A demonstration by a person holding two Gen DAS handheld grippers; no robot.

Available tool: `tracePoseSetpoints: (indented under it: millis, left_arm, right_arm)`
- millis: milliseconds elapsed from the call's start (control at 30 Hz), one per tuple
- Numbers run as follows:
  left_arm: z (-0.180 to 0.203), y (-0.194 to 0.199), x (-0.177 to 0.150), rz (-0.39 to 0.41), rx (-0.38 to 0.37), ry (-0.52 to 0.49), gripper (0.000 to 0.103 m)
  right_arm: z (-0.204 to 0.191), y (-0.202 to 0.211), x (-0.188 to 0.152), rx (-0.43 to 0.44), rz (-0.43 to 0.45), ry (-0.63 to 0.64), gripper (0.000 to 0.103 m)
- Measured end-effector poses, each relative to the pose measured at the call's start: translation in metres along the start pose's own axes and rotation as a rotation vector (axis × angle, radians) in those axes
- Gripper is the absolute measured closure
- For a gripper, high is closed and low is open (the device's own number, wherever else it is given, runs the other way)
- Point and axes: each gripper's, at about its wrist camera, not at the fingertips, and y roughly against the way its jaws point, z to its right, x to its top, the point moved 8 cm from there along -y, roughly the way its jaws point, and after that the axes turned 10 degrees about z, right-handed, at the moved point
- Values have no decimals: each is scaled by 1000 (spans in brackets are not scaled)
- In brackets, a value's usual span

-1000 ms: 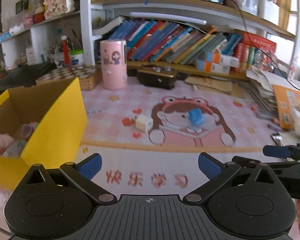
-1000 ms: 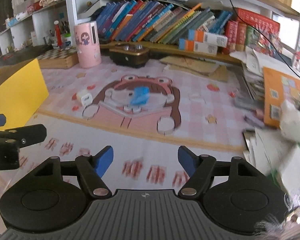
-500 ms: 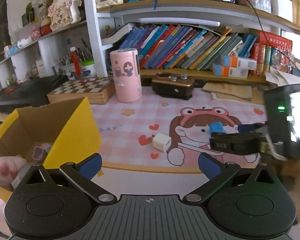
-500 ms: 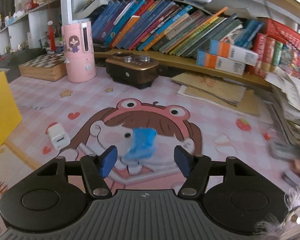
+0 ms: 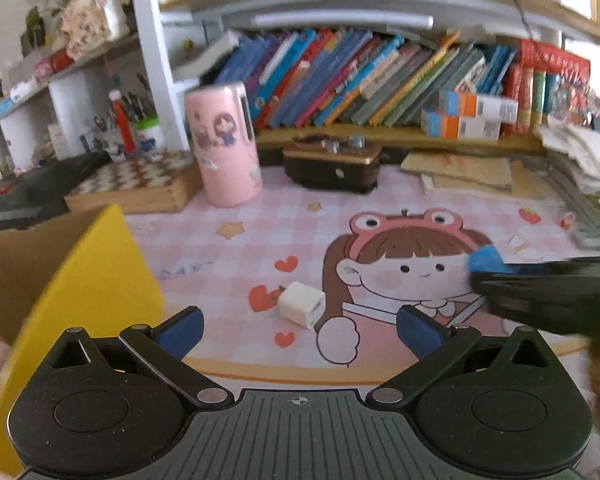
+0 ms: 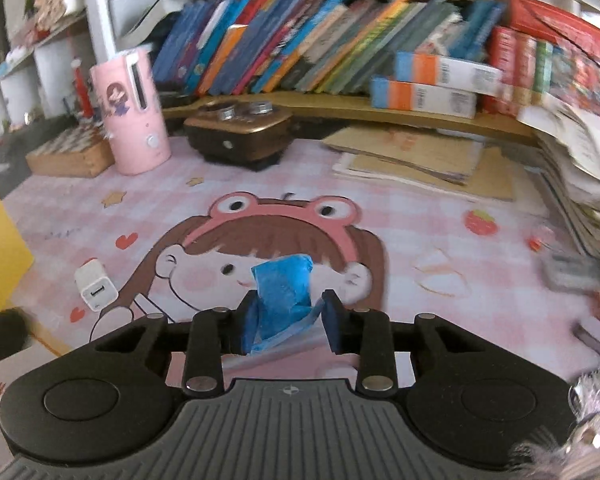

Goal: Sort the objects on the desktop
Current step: 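Grasp the white charger with the left tool while the right tool grasps the blue cloth, then carry the white charger and blue cloth with both tools toward the yellow box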

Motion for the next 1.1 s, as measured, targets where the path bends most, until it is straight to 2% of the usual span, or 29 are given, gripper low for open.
tracePoseSetpoints:
  millis: [133,200,367,400,533,700,900,1100]
  left_arm:
    - [3,-31,-5,-1,-8,-6,2]
    - [1,-47,-9,-4,-1,2,6]
    - [-5,-75,-21,-69,24,46,40]
    - [-5,-78,-22,-71,23,51,42]
    - [0,-77,-21,-50,-5,59,67]
    - [6,-62,-14,-35,-50,52,67]
    - [5,-12,-2,2,-132,117,67]
    - [4,40,-6,10,-194,165,67]
  right_arm:
    - [10,30,-8,14,-22,-20,72]
    - [11,44,-12,32,-33,-23,72]
    - [9,70,-21,55,-46,-6,72]
    - [10,74,-22,57,-52,-6,72]
    - [15,79,-28,51,-72,-8,72]
    - [16,83,-28,55,-70,-10,72]
    - [11,91,-27,64,-58,-6,72]
    - [5,106,-32,68,-58,-4,72]
